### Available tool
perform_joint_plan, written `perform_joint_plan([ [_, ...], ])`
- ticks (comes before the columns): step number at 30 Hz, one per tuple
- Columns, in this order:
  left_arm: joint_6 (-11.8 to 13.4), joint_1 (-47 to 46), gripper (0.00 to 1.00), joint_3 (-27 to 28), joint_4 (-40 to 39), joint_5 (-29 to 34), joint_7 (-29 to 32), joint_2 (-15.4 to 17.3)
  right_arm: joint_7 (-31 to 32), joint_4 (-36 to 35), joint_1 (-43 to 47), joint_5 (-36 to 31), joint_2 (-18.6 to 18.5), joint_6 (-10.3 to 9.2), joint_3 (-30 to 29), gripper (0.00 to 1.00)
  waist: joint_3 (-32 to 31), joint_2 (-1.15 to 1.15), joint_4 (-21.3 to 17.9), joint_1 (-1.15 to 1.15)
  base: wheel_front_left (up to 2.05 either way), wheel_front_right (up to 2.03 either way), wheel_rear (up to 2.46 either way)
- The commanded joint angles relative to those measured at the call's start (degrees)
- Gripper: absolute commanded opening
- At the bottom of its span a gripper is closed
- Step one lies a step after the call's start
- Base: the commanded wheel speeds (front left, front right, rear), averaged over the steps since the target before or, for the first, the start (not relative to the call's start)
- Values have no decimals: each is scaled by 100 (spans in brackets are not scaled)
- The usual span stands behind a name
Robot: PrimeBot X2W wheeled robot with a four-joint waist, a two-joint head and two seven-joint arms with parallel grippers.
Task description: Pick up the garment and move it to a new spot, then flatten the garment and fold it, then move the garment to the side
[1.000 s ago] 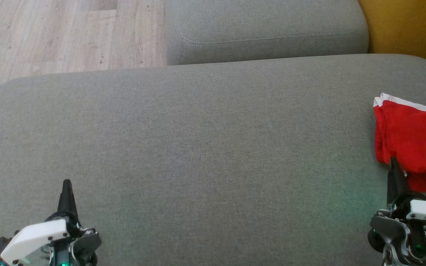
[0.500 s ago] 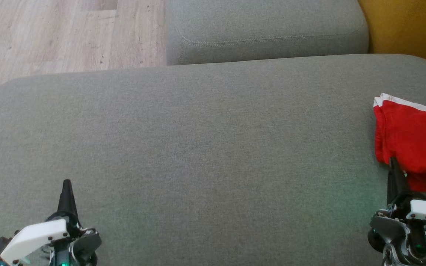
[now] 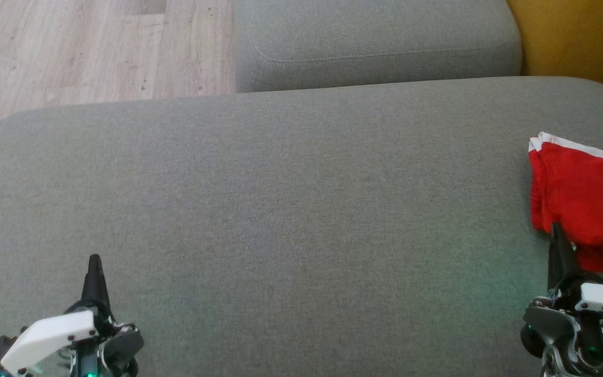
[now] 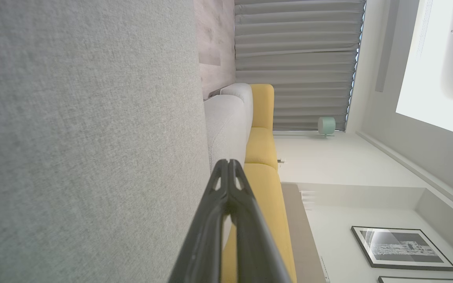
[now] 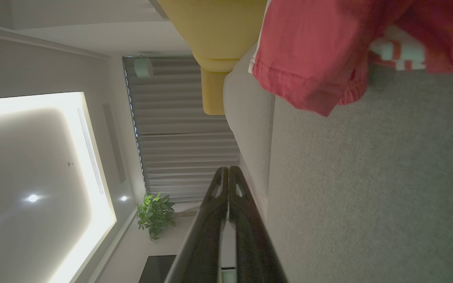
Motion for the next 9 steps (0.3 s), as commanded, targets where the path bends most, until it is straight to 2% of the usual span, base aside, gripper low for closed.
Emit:
perform_joint_plan([
  [1,-38,-278,0,218,-160,-31,41,36,34,-179,-309,40,-52,41,118,0,0,0,0,0,0,0,0],
  [9,-38,-278,0,218,-160,-31,41,36,34,-179,-309,41,-52,41,118,0,0,0,0,0,0,0,0],
])
